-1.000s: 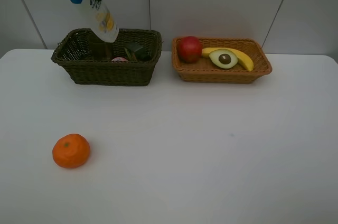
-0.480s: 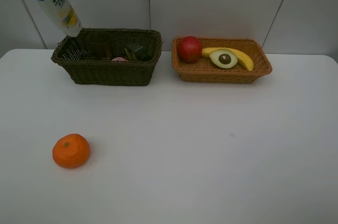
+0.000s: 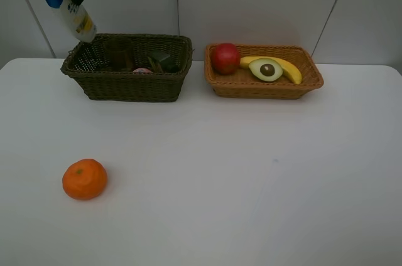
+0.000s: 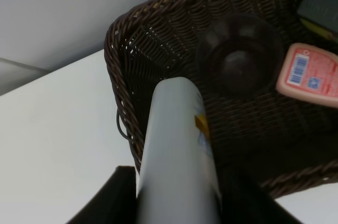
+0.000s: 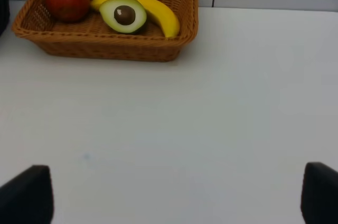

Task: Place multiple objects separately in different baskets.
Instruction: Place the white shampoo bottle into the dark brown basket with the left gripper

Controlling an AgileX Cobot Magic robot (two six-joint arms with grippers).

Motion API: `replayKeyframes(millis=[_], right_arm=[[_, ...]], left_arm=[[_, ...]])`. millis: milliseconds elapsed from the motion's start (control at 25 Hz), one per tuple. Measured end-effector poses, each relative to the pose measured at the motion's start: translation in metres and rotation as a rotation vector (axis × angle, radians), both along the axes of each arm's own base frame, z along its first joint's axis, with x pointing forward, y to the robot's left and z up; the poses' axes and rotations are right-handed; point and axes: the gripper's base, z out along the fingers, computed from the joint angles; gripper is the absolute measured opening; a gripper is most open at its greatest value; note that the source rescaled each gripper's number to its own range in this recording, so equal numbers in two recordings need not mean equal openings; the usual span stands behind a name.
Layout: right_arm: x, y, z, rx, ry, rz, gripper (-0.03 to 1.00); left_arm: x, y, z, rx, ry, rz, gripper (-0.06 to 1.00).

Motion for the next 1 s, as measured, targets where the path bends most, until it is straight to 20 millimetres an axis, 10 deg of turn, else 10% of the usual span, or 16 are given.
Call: replayKeyframes(millis=[1000], right_arm=[[0.000,0.000,0.000,0.000,0.000,0.000,0.98]], left_arm=[[0.041,-0.002,-0.089,-0.011,0.088,0.004,0.47]])
